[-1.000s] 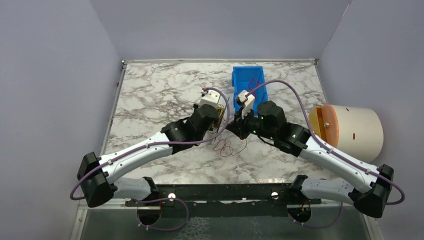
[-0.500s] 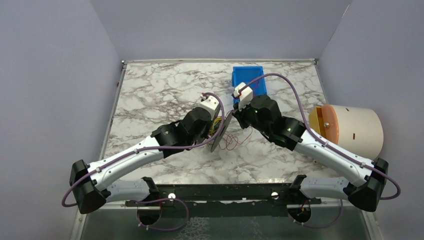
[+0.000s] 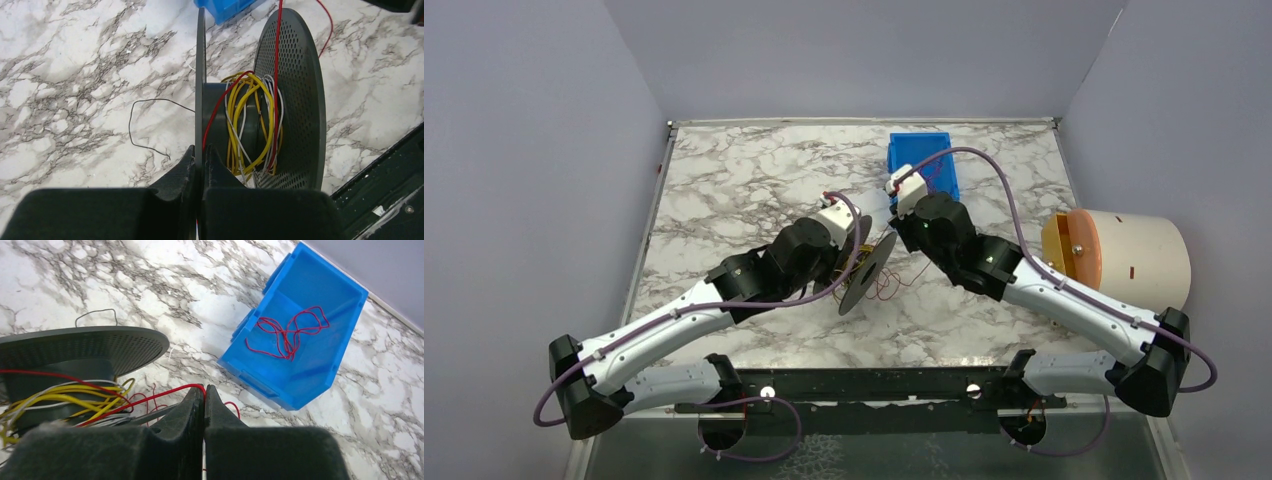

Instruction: Wrap the cables

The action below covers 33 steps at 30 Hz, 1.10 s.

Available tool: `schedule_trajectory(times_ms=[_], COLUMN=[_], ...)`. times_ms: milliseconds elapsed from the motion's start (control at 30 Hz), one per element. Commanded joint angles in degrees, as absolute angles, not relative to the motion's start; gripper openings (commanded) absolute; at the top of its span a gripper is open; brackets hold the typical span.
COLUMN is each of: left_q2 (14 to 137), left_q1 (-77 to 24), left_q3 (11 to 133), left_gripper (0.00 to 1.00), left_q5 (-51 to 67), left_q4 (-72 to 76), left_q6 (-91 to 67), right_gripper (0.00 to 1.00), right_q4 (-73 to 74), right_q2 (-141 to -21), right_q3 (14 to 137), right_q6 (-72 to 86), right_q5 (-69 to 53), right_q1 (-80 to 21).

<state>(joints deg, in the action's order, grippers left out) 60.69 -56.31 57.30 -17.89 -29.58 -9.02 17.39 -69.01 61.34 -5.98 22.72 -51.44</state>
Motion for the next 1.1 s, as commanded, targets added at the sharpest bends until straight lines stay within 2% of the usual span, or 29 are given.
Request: schedule_trajectory(times_ms=[0, 233, 700, 800, 1067], left_q2=[56.74, 53.35, 46.80, 46.23, 45.56], left_q1=[-56.26, -56.25, -56.25, -56.27, -56.25], left_q3=[57.42, 57.87, 62.67, 63.88, 66.89], left_gripper=[0.00, 0.00, 0.00, 0.00, 0.00], left_q5=[-13.23, -10.26, -5.90, -6.03, -5.17], left_q4=[-28.58, -30.71, -34.32, -34.63, -34.63], left_q6=[-6.42, -5.45, -5.39, -5.90, -7.11], right_gripper=[0.06, 0.10, 0.31, 0.39, 0.47], right_q4=[10.83, 3.16, -8.17, -9.91, -14.88], right_q2=[-69.64, -69.34, -68.78, -69.47, -71.91], right_q3=[58.18, 51.14, 40.62, 39.39, 37.16], right_q6=[-3.09, 1.18, 12.68, 14.05, 17.27], right_q5=[30.39, 33.21, 20.11, 18.81, 15.23], right_q1=[-51.50, -51.06, -46.96, -46.44, -45.21])
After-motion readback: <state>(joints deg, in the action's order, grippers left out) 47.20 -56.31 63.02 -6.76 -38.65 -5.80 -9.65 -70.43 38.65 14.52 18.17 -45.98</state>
